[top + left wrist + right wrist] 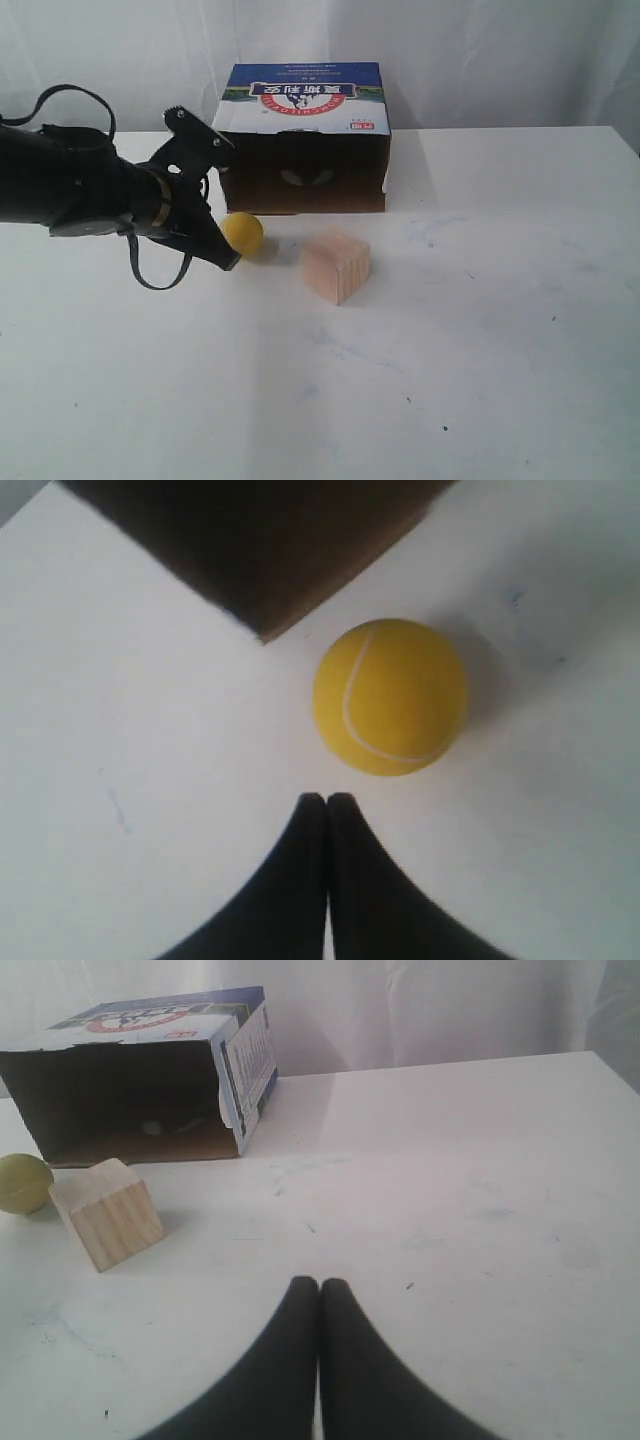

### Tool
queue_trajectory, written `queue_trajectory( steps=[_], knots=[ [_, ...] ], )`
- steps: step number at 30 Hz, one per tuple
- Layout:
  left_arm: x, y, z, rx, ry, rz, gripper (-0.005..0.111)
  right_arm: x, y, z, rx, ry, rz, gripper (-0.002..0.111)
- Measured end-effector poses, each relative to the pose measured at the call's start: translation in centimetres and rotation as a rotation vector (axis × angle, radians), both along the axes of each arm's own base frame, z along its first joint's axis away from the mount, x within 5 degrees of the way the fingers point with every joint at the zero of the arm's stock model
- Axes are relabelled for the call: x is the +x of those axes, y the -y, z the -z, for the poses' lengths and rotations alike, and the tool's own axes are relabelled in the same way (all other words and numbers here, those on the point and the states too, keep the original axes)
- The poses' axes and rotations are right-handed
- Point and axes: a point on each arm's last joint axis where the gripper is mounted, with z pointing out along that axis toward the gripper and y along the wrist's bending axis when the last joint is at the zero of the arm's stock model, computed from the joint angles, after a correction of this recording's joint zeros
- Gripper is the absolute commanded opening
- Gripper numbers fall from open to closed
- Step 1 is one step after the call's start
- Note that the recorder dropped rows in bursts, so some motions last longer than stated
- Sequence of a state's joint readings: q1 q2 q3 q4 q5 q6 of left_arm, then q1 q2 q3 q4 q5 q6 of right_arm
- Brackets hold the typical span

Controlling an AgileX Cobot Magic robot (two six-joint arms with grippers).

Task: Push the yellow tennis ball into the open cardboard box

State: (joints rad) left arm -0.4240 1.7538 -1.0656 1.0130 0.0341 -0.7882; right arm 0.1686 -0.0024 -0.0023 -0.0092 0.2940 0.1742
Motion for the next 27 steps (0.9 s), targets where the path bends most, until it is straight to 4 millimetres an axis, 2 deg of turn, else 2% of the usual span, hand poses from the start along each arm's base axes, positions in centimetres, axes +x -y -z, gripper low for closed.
queue_trajectory(
  steps=[3,4,5,8,11,16,23,27],
  knots=[
    [1.1,1.2,1.8,-0.026,-0.019,0.045,0.000,0.0,0.0,0.0,0.000,0.000,0.000,0.000],
    [2.1,1.7,3.2,-0.023,-0.039,0.055,0.000,0.0,0.0,0.0,0.000,0.000,0.000,0.000],
    [2.9,2.1,3.7,-0.024,-0.036,0.061,0.000,0.0,0.0,0.0,0.000,0.000,0.000,0.000],
    [7.3,3.6,2.3,-0.020,0.073,0.084,0.000,0.0,0.0,0.0,0.000,0.000,0.000,0.000],
    [8.9,3.7,0.6,0.007,0.132,0.052,0.000,0.0,0.0,0.0,0.000,0.000,0.000,0.000],
    [9.1,3.5,-2.8,0.035,0.206,0.023,0.000,0.0,0.0,0.0,0.000,0.000,0.000,0.000],
    [8.3,3.2,-3.7,0.060,0.207,-0.001,0.000,0.0,0.0,0.0,0.000,0.000,0.000,0.000],
    [7.0,3.2,-3.7,0.080,0.183,-0.005,0.000,0.0,0.0,0.0,0.000,0.000,0.000,0.000]
  ],
)
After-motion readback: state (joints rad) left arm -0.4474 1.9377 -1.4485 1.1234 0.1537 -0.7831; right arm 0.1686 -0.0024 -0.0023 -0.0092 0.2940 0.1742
